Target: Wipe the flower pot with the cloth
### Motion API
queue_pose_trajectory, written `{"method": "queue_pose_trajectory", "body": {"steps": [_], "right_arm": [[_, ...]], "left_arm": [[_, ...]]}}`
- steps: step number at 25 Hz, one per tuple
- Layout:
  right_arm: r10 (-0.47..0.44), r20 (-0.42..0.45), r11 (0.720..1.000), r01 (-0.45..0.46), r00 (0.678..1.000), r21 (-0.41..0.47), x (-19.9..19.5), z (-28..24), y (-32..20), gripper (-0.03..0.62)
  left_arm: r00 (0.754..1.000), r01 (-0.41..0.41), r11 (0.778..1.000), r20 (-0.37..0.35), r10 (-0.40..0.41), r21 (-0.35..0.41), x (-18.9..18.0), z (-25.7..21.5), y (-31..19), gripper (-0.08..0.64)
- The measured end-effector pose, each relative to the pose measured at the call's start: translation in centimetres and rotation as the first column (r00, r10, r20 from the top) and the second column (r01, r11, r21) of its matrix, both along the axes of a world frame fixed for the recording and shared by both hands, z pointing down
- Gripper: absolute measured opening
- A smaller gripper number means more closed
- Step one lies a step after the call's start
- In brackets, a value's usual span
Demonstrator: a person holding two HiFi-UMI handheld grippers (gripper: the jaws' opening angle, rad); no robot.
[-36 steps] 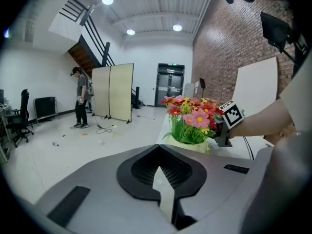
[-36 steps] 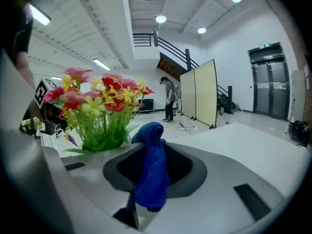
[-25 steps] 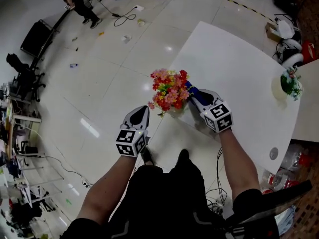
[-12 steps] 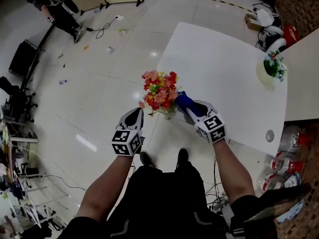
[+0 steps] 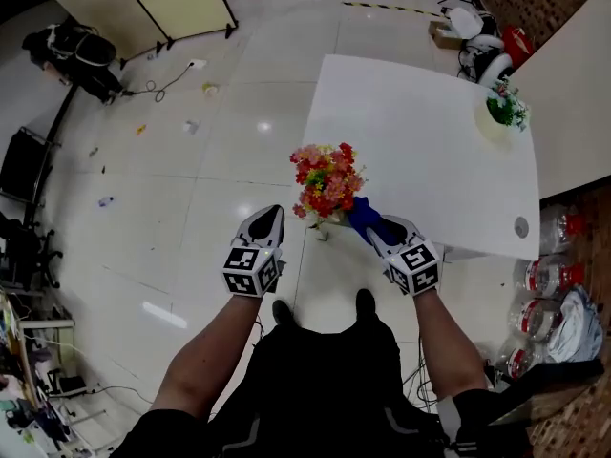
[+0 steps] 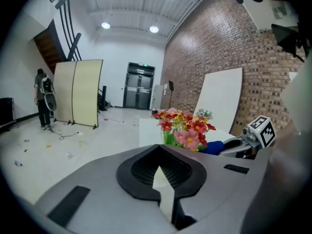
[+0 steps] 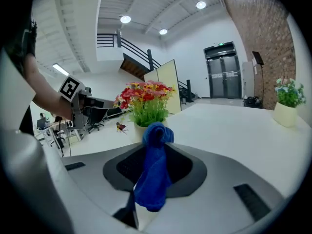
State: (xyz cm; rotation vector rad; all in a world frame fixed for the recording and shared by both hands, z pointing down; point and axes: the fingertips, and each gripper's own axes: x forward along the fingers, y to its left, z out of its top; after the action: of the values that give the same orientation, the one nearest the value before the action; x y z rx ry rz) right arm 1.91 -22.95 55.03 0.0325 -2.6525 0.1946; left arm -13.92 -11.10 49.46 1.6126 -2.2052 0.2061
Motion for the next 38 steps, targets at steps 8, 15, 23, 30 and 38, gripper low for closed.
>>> {"method": "queue_pose_trajectory", "body": {"steps": [8,15,23,30,38], "right_arm": [[0.284,0.0,0.958,-0.284,0.959,0.027,0.9,-2.0,3.1,0.097],[0.496,0.004,0.868,-0.496,0.868,-0.011,1.6,-3.9,9.7,0.097],[0.505,0.035,0.862,-0.502,0.863,-0.069,-6.8,-6.6,16.3,0.097],[0.555,0.028,0.832,-0.554,0.831,-0.029,-12.6,-6.5,15.7,0.097],[0.775,0.022,0.631,-0.776,0.631,0.009,-18.3,-6.3,14.9,0.097]], "left_arm": [[0.986,-0.168,0.984,-0.001,0.169,0.049,-3.9,-0.5,3.2,0.0],[0.968,-0.243,0.965,-0.032,0.247,0.098,-5.2,0.4,4.8,0.0],[0.957,-0.282,0.954,-0.047,0.287,0.101,-6.9,-0.2,5.3,0.0],[0.944,-0.331,0.938,0.037,0.329,0.103,-10.3,-2.2,5.5,0.0],[0.84,-0.542,0.833,0.039,0.541,0.111,-16.2,-2.8,5.4,0.0]]}}
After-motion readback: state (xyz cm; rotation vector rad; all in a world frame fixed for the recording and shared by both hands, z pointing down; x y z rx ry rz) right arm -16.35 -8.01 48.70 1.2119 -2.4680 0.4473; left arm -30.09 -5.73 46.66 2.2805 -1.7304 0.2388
